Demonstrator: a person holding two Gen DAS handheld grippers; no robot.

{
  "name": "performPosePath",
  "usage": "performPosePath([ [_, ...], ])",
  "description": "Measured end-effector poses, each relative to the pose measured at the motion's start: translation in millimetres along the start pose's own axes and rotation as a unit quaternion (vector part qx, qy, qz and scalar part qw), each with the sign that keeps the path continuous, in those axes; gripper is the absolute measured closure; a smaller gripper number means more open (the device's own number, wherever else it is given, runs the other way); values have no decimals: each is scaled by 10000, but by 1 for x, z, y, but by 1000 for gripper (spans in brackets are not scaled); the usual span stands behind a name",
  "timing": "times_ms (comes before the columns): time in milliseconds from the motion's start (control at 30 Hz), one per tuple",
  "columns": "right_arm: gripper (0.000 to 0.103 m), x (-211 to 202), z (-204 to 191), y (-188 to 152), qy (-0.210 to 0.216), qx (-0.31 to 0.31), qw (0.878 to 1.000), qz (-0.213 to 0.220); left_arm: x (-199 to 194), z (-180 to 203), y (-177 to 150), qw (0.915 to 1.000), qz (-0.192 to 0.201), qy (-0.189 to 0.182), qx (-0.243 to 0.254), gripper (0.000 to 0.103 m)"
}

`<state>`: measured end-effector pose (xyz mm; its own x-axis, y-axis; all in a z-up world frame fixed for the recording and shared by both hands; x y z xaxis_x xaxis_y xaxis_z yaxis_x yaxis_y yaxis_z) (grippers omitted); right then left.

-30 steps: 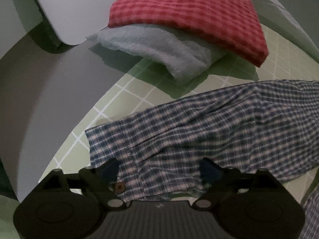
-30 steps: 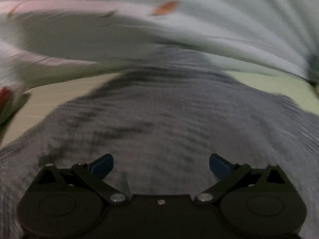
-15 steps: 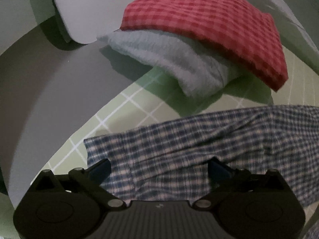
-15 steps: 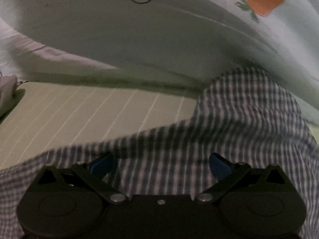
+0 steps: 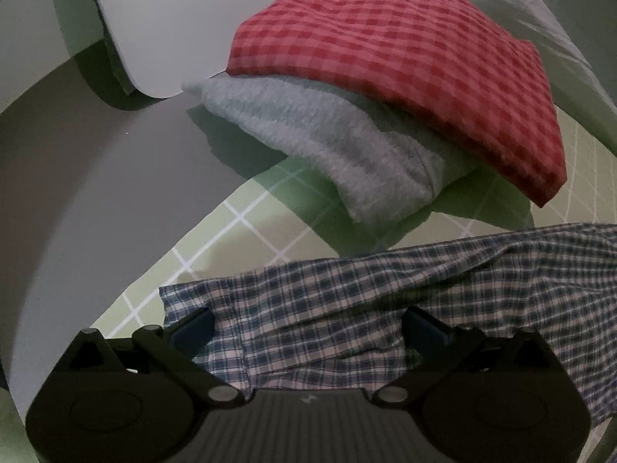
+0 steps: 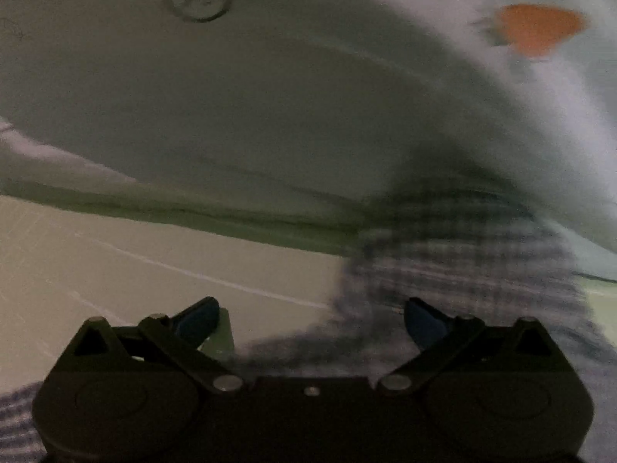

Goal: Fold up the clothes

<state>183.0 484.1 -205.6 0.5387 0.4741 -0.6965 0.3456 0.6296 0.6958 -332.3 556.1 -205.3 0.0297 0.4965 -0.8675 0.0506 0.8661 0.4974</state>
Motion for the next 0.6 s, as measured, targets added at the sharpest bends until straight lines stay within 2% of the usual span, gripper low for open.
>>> performPosePath([
  [67, 4, -15, 1, -9, -42, 203, 9998, 24, 1, 0, 0, 10000, 17, 14, -13, 0],
  [133, 14, -24, 2, -17, 62, 377, 9992, -86, -7, 2, -8, 10000, 29, 26, -31, 0],
  [167, 22, -27, 1, -21, 141, 443, 9988, -181, -8, 2, -8, 10000, 29, 23, -34, 0],
  [200, 24, -27, 0, -23, 258, 490, 9982, -251, -8, 3, -9, 10000, 30, 20, -37, 0],
  [233, 32, -29, 0, -23, 280, 470, 9983, -213, -8, 3, -9, 10000, 30, 17, -38, 0],
  [267, 48, -30, -1, -22, 298, 446, 9984, -179, -9, 3, -9, 10000, 31, 15, -38, 0],
  [300, 79, -29, -1, -19, 297, 408, 9986, -167, -10, 3, -10, 10000, 32, 14, -38, 0],
  [333, 91, -28, -1, -15, 284, 388, 9987, -169, -10, 3, -11, 10000, 34, 13, -39, 0],
  [400, 98, -22, 5, -7, 382, 604, 9971, -248, -10, 2, -11, 10000, 42, 5, -49, 0],
  [467, 99, -13, 11, 2, 544, 737, 9955, -242, -9, 2, -10, 10000, 56, -1, -66, 0],
  [500, 100, 0, 15, 17, 577, 699, 9956, -245, -9, 2, -9, 10000, 65, -7, -68, 0],
  [600, 99, 6, 15, 24, 566, 647, 9959, -274, -7, 3, -7, 9999, 103, -30, -56, 0],
])
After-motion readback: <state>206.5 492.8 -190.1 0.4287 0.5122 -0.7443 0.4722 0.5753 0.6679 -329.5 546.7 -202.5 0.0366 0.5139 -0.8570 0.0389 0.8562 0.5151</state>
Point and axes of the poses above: each gripper's, at about its wrist camera, not at the fingertips, and x roughly the way its jaws point, z to its right, y to its top, the point moved 2 cm from there along x, roughly the way its jaws point, and after that the axes turned 7 degrees about -x, right-handed, at the moved point
